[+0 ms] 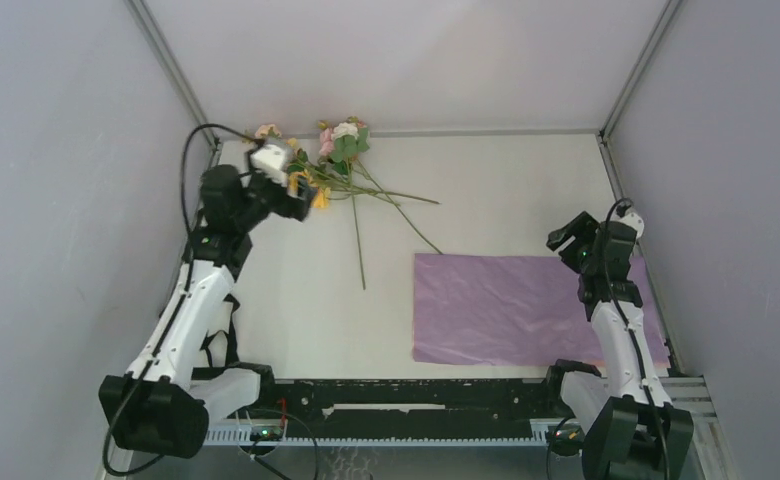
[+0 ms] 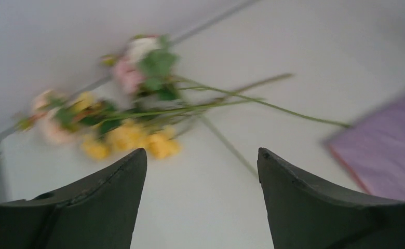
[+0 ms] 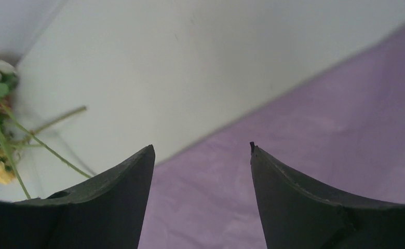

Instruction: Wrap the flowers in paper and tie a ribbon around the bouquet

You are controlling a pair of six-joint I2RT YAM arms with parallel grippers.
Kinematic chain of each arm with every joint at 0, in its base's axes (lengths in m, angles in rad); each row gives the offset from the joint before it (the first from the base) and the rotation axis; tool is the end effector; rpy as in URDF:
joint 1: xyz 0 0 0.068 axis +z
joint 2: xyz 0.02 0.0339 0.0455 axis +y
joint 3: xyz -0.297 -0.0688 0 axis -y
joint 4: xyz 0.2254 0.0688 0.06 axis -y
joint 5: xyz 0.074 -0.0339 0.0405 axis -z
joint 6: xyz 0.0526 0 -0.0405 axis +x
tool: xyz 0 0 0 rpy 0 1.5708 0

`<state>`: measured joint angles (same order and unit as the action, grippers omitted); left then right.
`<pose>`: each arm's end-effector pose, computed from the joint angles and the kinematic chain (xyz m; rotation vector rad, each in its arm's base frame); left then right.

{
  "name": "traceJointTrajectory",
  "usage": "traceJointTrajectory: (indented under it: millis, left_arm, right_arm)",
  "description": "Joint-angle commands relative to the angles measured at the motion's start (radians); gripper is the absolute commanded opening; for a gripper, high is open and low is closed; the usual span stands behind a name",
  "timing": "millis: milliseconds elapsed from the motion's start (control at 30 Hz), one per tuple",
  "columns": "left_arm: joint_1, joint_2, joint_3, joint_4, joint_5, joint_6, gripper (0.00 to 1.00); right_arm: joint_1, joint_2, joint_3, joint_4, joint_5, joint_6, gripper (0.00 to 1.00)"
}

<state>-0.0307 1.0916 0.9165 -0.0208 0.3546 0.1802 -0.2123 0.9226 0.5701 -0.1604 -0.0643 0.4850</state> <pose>0.2358 -0.0255 0.3729 0.4377 1.7035 -0.2042 0.1798 -0.0353 0.2667 0.6773 1.9782 0.2327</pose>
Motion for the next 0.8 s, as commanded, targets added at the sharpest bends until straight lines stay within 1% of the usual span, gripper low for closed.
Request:
traceJointTrajectory:
  millis: [0,67,167,267,333,400,600,767]
  left_arm:
    - [-0.317,0.084,0.151,-0.551,0.095,0.158,0.83]
    - [-0.411,0.16,0.174,-0.564,0.079,0.127,0.84]
    - [-0.489,0.301,0.22,-0.531,0.049,0.085,0.9]
    - [-0.505,0.503,0.332,-0.536,0.018,0.044,0.97]
    - [-0.51,0.603,0.433,-0.581,0.041,0.031,0.99]
    - [-0.526,0.701,0.512,-0.592,0.067,0.011,0.99]
    - [-0.579,0.834,0.589,-0.497,0.076,-0.059,0.98]
    - [-0.586,0.953,0.661,-0.517,0.044,-0.091,0.93]
  right_arm:
    - [0.0,-0.034,-0.042,-0.16,-0.036,0.076,0.76]
    - [0.002,-0.029,-0.047,-0.162,-0.059,0.064,0.75]
    - [0.012,-0.021,-0.05,-0.176,-0.083,0.033,0.74]
    - [0.023,-0.026,-0.067,-0.178,-0.095,0.01,0.74]
    - [0.025,-0.031,-0.079,-0.18,-0.099,0.002,0.74]
    - [0.028,-0.035,-0.09,-0.179,-0.105,0.0,0.74]
    - [0.04,-0.039,-0.098,-0.179,-0.114,-0.003,0.74]
    - [0.045,-0.07,-0.098,-0.202,-0.108,-0.014,0.74]
